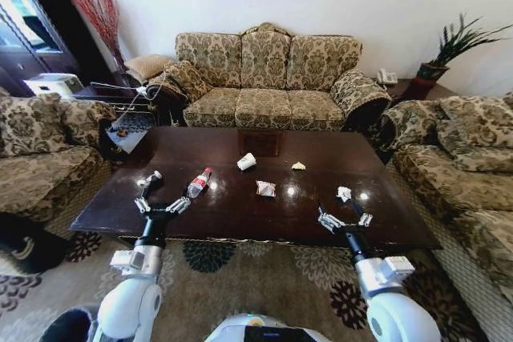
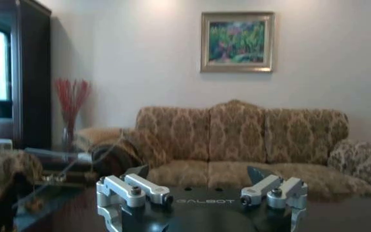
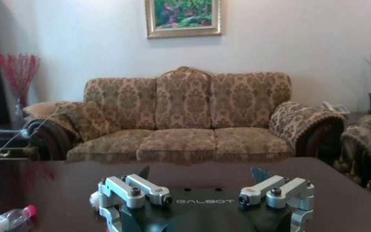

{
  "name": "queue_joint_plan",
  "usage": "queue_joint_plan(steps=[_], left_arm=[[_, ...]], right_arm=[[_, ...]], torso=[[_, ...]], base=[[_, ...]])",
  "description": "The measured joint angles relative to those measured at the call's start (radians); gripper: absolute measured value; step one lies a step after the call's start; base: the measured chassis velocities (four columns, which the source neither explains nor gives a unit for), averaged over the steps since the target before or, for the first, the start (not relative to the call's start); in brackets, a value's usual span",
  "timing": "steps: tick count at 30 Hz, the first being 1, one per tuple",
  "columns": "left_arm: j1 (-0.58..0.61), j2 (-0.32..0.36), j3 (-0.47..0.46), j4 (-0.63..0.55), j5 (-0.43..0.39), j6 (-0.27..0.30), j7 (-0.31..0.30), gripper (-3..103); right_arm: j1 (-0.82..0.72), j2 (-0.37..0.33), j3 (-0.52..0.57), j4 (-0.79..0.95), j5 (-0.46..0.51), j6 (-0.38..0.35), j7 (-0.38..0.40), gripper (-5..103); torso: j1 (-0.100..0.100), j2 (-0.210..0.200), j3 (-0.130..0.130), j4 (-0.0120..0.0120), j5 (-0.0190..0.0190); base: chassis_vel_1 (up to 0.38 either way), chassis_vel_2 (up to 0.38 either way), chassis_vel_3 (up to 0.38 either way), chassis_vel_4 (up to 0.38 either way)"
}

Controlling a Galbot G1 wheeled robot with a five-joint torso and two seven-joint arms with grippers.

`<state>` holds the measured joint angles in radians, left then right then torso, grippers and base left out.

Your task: Move to the front of the table and place the trash on the table into the trash bin.

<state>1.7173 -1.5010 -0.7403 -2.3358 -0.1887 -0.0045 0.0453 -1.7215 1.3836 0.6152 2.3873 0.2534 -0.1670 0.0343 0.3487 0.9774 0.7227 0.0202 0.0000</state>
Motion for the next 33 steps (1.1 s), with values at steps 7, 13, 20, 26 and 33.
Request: queue_joint_plan(steps=[7,13,20,26,33], left_arm=[[0.018,-0.006,0.003,0.025,0.063,0.059,-0.068,100],[0.001,-0.019,0.006,0.018,0.082,0.044,-0.053,100],[0.018,-0.047,0.026,-0.009,0.068,0.086,0.007,100],[0.019,-0.076,0.035,0.021,0.044,0.071,0.017,100],[-0.008,-0.072,0.039,0.053,0.04,0.102,-0.004,100]], right_arm=[[0.021,0.006,-0.01,-0.011,0.021,-0.017,0.055,100],[0.03,0.001,-0.01,-0.018,0.016,-0.015,0.056,100],[0.052,0.001,-0.014,-0.064,-0.013,0.016,0.047,100],[0.067,0.004,-0.04,-0.073,-0.076,0.048,0.01,100],[0.056,-0.003,-0.039,-0.068,-0.08,0.052,0.004,100]], torso=[[0.0,0.0,0.0,0.0002,0.0],[0.0,0.0,0.0,0.0001,0.0],[0.0,0.0,0.0,0.0,0.0001],[0.0,0.0,0.0,0.0001,0.0001],[0.0,0.0,0.0,0.0001,0.0001]], base=[[0.0,0.0,0.0,0.0],[0.0,0.0,0.0,0.0],[0.0,0.0,0.0,0.0],[0.0,0.0,0.0,0.0],[0.029,-0.009,-0.025,0.015]])
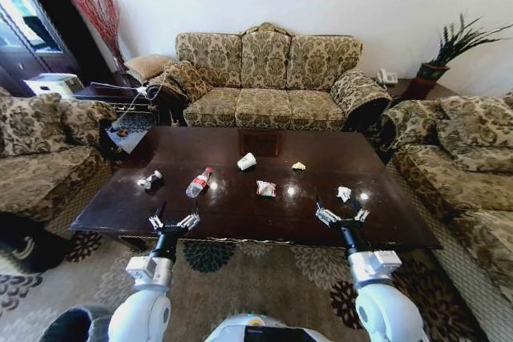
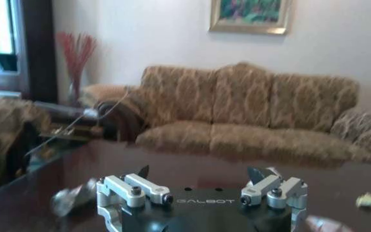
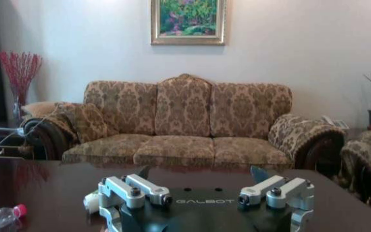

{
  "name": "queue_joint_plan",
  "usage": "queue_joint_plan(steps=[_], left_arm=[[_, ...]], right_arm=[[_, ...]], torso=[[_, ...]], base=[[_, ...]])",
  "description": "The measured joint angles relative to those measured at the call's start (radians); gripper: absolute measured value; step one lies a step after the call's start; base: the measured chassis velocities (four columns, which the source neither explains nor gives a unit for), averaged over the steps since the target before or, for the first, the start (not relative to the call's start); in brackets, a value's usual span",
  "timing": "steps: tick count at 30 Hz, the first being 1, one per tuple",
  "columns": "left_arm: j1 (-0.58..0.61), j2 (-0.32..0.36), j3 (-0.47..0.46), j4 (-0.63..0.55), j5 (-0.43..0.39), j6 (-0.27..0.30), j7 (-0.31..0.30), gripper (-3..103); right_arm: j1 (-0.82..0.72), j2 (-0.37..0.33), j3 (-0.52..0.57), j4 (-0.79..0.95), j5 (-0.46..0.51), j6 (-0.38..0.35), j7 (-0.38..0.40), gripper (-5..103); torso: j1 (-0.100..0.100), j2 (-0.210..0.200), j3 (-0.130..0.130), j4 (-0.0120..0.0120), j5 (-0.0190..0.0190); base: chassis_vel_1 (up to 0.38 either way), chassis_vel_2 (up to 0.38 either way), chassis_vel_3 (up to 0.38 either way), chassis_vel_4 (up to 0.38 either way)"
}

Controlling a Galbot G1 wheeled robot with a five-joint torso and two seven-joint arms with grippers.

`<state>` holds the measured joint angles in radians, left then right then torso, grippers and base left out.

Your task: Move to the front of the table and place the trash on the table into the trash bin.

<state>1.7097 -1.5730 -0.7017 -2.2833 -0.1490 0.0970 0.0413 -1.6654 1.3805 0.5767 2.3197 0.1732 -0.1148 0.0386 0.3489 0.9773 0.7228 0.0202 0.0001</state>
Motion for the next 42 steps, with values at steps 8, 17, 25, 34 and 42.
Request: queue_joint_plan(steps=[8,17,25,34,42], left_arm=[[-0.016,0.01,-0.001,0.021,-0.012,0.039,-0.03,100],[-0.008,0.016,-0.004,0.021,-0.02,0.032,-0.029,100],[-0.008,0.012,-0.011,0.027,-0.032,0.023,-0.03,100],[-0.004,0.002,-0.009,0.035,-0.033,0.009,-0.032,100],[-0.021,0.0,-0.003,0.059,-0.037,-0.013,-0.061,102]], right_arm=[[-0.005,0.007,-0.001,-0.007,-0.001,0.005,0.002,100],[-0.004,0.009,-0.011,-0.023,0.002,0.025,0.006,100],[-0.001,0.005,-0.011,-0.032,-0.018,0.037,-0.007,100],[-0.005,0.004,-0.01,-0.041,-0.019,0.051,-0.01,100],[-0.007,0.005,-0.011,-0.047,-0.017,0.056,-0.012,100]], torso=[[0.0,0.0,0.0,0.0,0.0001],[-0.001,0.0,0.0,0.0,-0.0005],[0.001,0.0,0.0,0.0001,0.0004],[-0.001,0.0,0.0,0.0,-0.0002],[-0.001,0.0,0.0,-0.0001,0.0001]], base=[[0.246,-0.046,-0.235,0.062],[0.411,-0.019,-0.406,0.035],[0.075,0.011,-0.057,-0.013],[-0.038,0.016,0.015,-0.024],[0.149,0.127,-0.152,-0.118]])
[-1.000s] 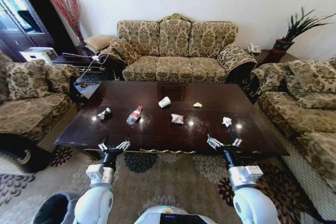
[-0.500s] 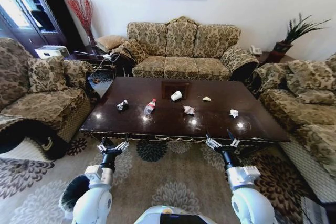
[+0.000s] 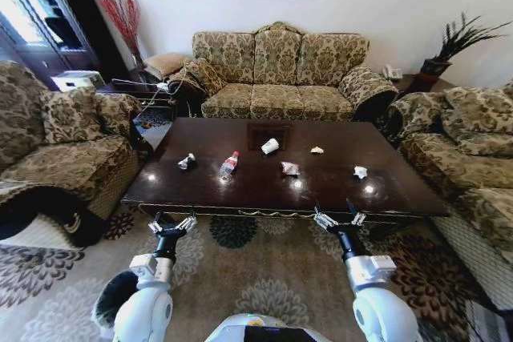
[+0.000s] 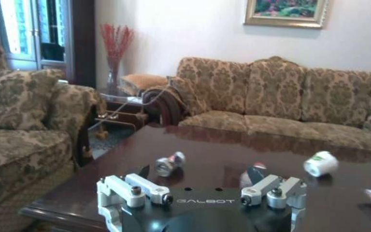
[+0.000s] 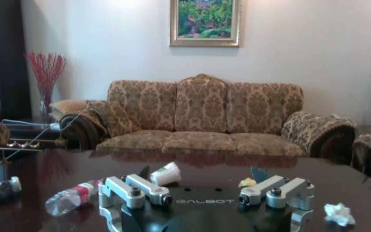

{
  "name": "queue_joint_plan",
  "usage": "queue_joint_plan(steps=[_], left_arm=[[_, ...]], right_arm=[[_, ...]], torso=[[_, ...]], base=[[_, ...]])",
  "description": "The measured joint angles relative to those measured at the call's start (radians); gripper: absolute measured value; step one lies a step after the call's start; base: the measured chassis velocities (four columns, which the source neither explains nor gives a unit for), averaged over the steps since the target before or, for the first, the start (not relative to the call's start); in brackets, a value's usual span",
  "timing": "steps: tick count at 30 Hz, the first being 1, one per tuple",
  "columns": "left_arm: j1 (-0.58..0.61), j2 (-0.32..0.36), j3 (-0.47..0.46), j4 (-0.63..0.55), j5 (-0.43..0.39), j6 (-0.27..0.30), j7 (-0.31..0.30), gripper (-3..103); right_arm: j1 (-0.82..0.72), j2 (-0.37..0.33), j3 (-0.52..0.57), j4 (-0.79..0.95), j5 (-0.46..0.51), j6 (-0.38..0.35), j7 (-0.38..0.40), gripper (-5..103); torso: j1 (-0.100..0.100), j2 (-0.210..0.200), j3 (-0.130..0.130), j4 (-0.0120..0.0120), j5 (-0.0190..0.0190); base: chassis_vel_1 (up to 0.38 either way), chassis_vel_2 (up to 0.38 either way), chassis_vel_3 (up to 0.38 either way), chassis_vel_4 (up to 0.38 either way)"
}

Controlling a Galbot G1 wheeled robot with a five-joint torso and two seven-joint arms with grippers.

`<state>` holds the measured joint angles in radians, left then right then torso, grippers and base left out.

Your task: Move to the front of the table and place the trash on the table into the trash bin.

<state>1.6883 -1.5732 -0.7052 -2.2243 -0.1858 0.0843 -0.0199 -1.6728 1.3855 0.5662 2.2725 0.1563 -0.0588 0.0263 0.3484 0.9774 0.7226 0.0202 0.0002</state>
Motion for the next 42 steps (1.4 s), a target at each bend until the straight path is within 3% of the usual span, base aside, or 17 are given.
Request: queue_joint_plan(steps=[3,13,15,17,22,42], left_arm=[[-0.002,0.002,0.001,0.004,0.0,0.0,-0.001,97],[-0.006,0.008,-0.003,0.018,0.004,0.003,0.0,100],[-0.007,0.016,-0.015,0.037,0.008,0.003,0.009,100],[-0.004,0.024,-0.025,0.053,0.014,0.005,0.018,100],[-0.003,0.026,-0.027,0.057,0.017,0.007,0.023,100],[-0.003,0.025,-0.027,0.057,0.018,0.009,0.024,100]], right_arm=[[0.001,0.0,0.0,-0.002,0.001,0.0,0.001,100],[0.0,0.005,-0.008,-0.015,0.004,0.01,0.0,100],[0.011,0.004,-0.023,-0.03,0.029,0.08,-0.007,100],[0.017,0.004,-0.025,-0.038,0.021,0.102,-0.023,100],[0.018,0.004,-0.025,-0.04,0.015,0.107,-0.027,100],[0.018,0.003,-0.025,-0.04,0.013,0.105,-0.027,100]], torso=[[0.0,0.0,0.0,0.0,0.0],[0.0,0.0,0.0,0.0001,-0.0001],[0.001,0.0,0.0,0.0002,-0.0007],[0.0,0.0,0.0,0.0003,-0.0013],[0.0,0.0,0.0,0.0001,0.0003],[0.0,0.0,0.0,0.0,0.0]], base=[[0.203,0.211,-0.202,-0.22],[0.264,0.289,-0.267,-0.279],[0.24,0.195,-0.236,-0.183],[0.131,0.127,-0.095,-0.107],[0.031,0.014,-0.02,-0.022],[-0.014,-0.015,0.008,0.007]])
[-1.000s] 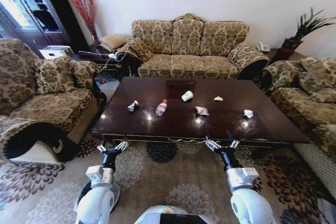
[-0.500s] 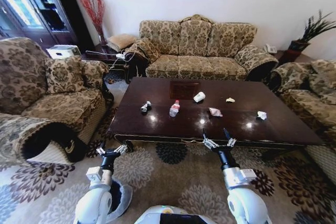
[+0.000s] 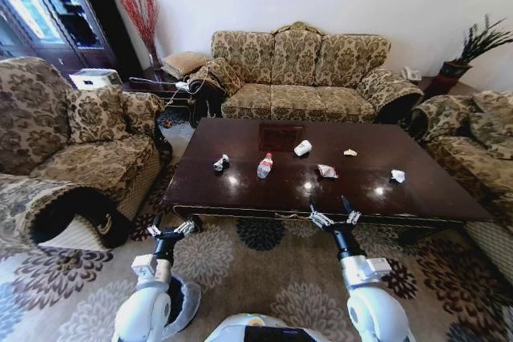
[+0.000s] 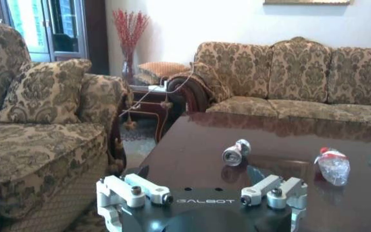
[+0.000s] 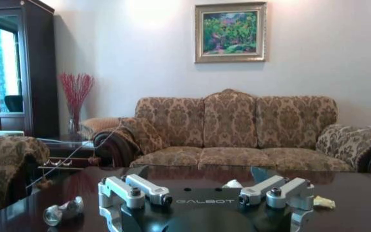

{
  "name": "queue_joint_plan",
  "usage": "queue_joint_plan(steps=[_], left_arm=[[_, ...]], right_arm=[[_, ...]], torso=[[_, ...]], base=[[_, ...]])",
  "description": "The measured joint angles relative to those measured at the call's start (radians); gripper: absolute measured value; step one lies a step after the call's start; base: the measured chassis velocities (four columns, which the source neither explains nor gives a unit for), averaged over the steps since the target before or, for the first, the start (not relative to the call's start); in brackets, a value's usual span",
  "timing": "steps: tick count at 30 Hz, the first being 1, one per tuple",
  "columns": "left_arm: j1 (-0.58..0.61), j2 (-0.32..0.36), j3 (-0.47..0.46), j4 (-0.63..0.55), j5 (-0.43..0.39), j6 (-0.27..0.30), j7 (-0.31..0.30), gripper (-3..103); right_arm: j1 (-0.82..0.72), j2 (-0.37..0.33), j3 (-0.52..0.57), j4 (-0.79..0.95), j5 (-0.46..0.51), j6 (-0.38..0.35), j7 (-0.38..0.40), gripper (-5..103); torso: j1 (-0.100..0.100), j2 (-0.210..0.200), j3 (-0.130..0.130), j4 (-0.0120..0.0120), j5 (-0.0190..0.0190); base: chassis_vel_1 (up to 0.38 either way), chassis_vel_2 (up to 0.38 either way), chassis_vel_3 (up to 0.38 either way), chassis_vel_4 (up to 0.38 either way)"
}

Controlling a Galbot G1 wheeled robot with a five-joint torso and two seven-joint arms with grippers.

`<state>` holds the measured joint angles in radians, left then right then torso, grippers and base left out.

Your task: Move to the front of the table and place the trash on the table into the trash bin.

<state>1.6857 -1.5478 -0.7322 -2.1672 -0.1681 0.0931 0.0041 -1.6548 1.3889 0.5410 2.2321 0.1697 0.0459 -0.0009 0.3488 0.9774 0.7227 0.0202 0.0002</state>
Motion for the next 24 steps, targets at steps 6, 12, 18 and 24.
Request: queue_joint_plan(steps=[6,12,18,24], left_arm=[[0.0,0.0,0.0,0.0,0.0,0.0,0.0,100],[0.0,0.0,0.0,0.0,0.0,0.0,0.0,100],[0.0,0.0,0.0,-0.001,0.0,0.0,0.0,100],[0.0,0.0,0.0,-0.001,0.0,0.0,0.0,100]], right_arm=[[0.0,0.0,0.0,0.0,0.0,-0.001,0.0,100],[0.0,0.0,0.0,0.0,0.0,-0.001,0.0,100],[0.0,0.0,0.0,0.001,0.0,-0.001,0.001,100],[0.0,0.0,0.0,0.001,0.0,-0.001,0.001,100]], torso=[[0.0,0.0,0.0,0.0001,-0.0003],[0.0,0.0,0.0,0.0001,-0.0001],[0.0,0.0,0.0,0.0,-0.0002],[0.0,0.0,0.0,0.0001,-0.0002]], base=[[0.0,0.0,0.0,0.0],[0.0,0.0,0.0,0.0],[0.0,0.0,0.0,0.0],[0.0,0.0,0.0,0.0]])
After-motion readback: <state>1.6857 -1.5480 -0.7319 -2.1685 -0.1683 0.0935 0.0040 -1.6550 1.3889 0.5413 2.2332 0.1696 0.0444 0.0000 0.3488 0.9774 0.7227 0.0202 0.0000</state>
